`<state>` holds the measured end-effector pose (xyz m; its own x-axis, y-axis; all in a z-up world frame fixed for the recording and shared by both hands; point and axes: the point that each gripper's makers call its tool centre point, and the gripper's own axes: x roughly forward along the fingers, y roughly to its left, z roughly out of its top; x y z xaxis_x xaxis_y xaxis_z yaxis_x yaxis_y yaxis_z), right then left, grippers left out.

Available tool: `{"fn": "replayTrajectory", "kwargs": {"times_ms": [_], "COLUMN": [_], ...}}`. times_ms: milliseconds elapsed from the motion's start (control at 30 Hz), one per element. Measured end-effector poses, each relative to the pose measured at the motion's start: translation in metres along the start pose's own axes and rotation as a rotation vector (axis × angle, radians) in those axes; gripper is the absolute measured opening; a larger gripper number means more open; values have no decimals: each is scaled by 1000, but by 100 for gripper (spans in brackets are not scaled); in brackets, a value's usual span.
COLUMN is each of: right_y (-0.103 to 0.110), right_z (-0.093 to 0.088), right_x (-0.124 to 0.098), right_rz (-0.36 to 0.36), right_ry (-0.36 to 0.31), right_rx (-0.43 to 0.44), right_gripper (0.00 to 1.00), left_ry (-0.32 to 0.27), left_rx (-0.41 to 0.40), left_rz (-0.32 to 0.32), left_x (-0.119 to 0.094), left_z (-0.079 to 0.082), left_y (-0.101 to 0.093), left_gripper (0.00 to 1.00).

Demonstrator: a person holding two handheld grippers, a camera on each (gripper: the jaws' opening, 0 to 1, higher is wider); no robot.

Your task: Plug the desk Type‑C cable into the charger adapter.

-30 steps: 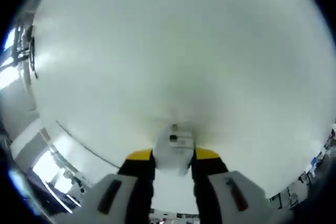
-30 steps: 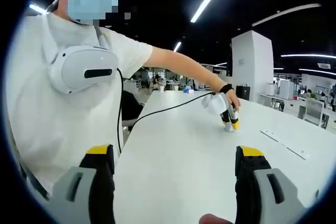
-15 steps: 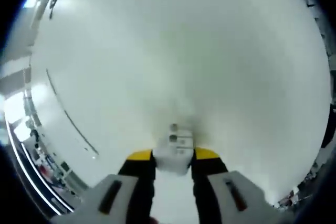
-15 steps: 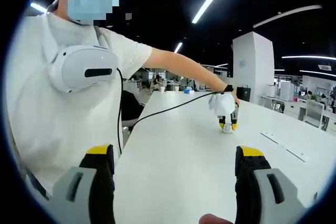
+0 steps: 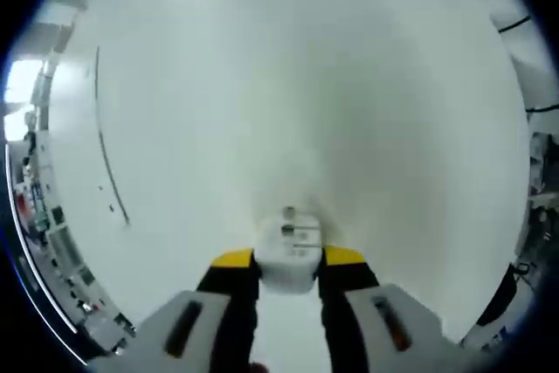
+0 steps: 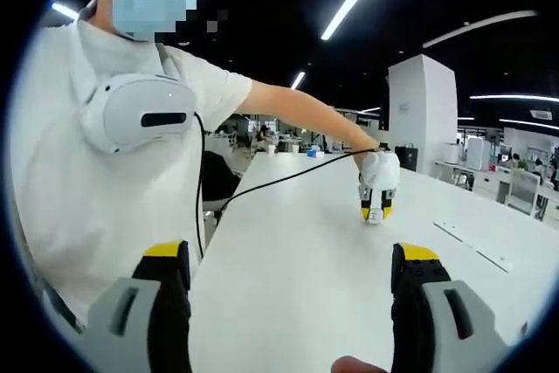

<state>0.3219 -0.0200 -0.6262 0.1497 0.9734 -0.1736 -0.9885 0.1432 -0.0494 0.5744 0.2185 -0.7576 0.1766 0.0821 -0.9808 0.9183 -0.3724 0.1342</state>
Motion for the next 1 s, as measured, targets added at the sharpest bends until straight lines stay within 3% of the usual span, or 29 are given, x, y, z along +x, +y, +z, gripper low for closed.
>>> {"fn": "replayTrajectory", "kwargs": {"times_ms": [167,267,400,733,867,1000], "right_y": [1,1,1,1,1,1], "right_z": [0,0,-1,0,-1,-1], "right_x": [-1,-1,-1,-2,-2,-3], "right_rz": [-1,-3,0,-3,-2,-4], "right_ry": [-2,0,1,0,5,5], "right_rx": [1,1,1,0,1,1], "right_gripper": [97,97,97,97,97,97], "left_ry": [17,6,0,16,5,-20], "left_rx": [-28,-90,-122,-158,-232,-247], "left_rz": [-14,-53,-51,-76,-85,-71], "left_x": [1,1,1,2,5,6], "left_z": [-4,-2,-5,-6,-3,-2], "left_y": [-1,-5,4,5,7,8], "left_gripper": [24,24,24,25,25,25]}}
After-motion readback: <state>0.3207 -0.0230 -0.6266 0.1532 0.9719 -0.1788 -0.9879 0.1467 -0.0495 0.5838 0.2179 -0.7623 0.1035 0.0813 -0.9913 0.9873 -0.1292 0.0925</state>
